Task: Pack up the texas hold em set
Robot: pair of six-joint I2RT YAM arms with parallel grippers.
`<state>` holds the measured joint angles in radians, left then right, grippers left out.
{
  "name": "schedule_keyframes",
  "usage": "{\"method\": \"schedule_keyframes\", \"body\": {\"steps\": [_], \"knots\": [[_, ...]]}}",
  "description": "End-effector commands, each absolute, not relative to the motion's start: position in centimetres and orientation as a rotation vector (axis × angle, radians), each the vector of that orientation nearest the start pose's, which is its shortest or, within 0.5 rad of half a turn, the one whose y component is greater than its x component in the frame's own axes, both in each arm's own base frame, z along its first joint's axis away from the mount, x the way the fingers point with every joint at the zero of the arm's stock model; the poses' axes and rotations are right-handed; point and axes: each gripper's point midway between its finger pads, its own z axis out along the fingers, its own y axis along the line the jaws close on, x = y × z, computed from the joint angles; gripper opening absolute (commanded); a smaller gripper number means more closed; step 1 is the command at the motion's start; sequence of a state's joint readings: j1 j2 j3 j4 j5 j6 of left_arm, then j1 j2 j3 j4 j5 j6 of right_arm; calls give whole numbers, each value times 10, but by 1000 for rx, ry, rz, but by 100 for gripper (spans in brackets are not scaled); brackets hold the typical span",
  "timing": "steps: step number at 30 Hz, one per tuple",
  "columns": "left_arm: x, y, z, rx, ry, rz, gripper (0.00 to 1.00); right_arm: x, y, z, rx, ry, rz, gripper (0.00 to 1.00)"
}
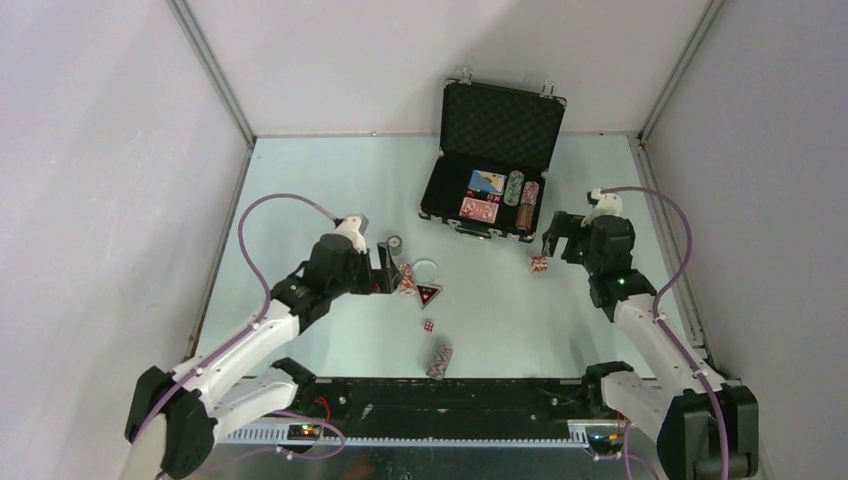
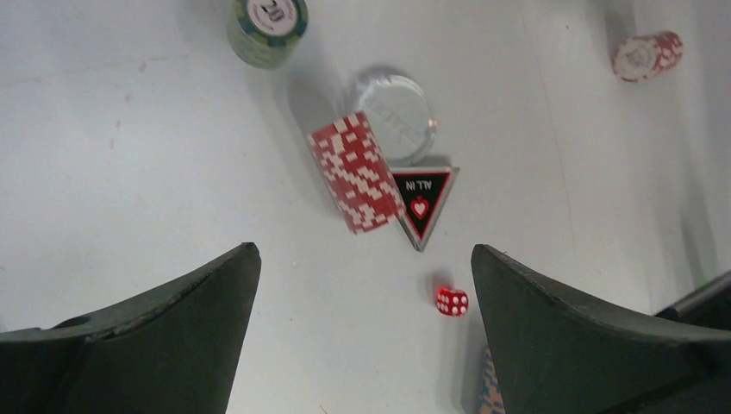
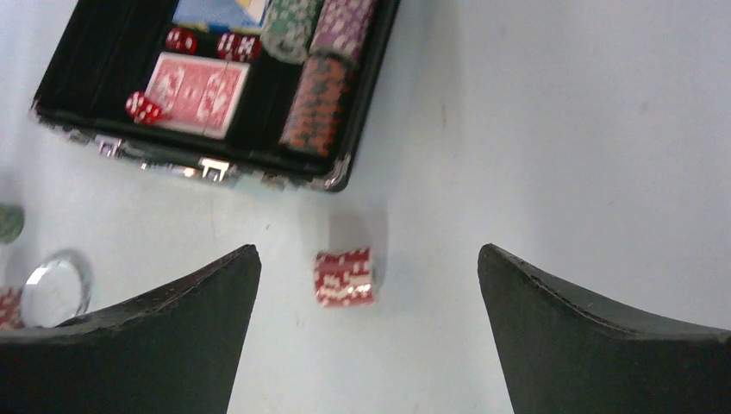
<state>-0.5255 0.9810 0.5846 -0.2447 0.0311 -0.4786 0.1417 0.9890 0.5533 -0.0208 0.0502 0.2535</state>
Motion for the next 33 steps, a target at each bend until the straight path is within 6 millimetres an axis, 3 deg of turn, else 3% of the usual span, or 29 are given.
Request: {"method": "schedule_keyframes", "body": {"steps": [1, 5, 9, 15, 21, 24, 28, 33], "knots": [[229, -182, 116, 87, 2264, -651, 100, 296, 68, 109, 158, 2221, 315, 100], [215, -188, 110, 132, 2258, -669, 100, 298, 85, 92, 113, 2291, 379, 100], [200, -199, 112, 166, 2213, -740, 100, 301, 89, 80, 110, 2335, 317, 99], [180, -211, 117, 258, 2133, -813, 99, 303, 96, 60, 137, 2392, 322, 85], [166, -208, 102, 364, 2122, -797, 98, 307, 92, 58, 188, 2388, 305, 73], [161, -206, 88, 402, 2133, -782, 97, 315, 93, 57, 210, 2368, 302, 71], [159, -208, 88, 417, 2116, -797, 97, 327, 96, 53, 201, 2342, 287, 68], [156, -212, 84, 428, 2144, -799, 97, 332, 103, 53, 161, 2344, 256, 55]]}}
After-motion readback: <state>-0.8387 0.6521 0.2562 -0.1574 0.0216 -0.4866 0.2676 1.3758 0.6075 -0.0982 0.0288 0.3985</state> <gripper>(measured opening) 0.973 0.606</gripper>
